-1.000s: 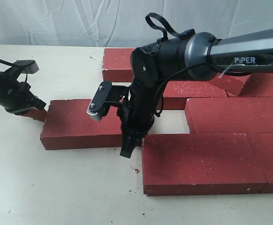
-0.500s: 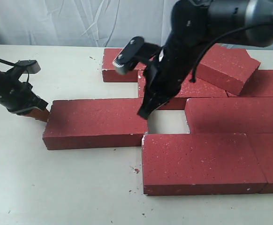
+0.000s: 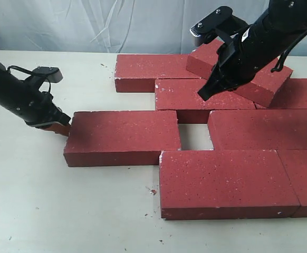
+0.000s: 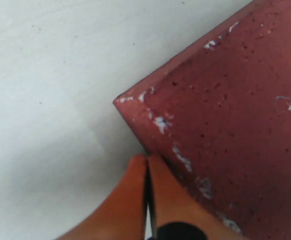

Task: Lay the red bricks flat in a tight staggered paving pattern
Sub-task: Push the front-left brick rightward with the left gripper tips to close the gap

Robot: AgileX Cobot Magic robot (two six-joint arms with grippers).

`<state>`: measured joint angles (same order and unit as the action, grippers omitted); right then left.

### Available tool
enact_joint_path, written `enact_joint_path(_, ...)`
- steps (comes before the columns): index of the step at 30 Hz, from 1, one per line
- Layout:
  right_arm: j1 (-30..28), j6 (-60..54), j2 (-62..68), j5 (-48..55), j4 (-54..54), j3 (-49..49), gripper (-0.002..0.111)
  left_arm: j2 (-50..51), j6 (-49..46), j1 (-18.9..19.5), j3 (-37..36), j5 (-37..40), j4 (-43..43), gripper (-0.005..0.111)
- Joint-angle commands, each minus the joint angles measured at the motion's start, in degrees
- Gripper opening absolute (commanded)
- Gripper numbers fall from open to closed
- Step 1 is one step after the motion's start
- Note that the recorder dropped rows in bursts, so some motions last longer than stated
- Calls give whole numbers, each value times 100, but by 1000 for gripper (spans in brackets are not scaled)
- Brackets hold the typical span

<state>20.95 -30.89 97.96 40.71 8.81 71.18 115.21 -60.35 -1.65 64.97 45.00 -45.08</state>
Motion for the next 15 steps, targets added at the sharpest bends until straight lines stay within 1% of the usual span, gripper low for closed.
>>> enact_joint_path(1, -26, 10, -57, -143, 43, -23, -1, 45, -12, -212, -2, -288, -124, 0)
enact_joint_path(3, -26, 10, -57, -143, 43, -23, -1, 48, -12, -319, -2, -448, -133, 0)
enact_joint_path(8, -26, 10, -57, -165, 54, -23, -1, 48, -12, -629, -2, -504, -144, 0)
enact_joint_path(11, -26, 10, -57, -165, 65, -23, -1, 48, -12, -823, 19, -797, -195, 0)
enact_joint_path(15, -26, 10, -57, -165, 65, -23, -1, 48, -12, -997, 86, -772, -208, 0)
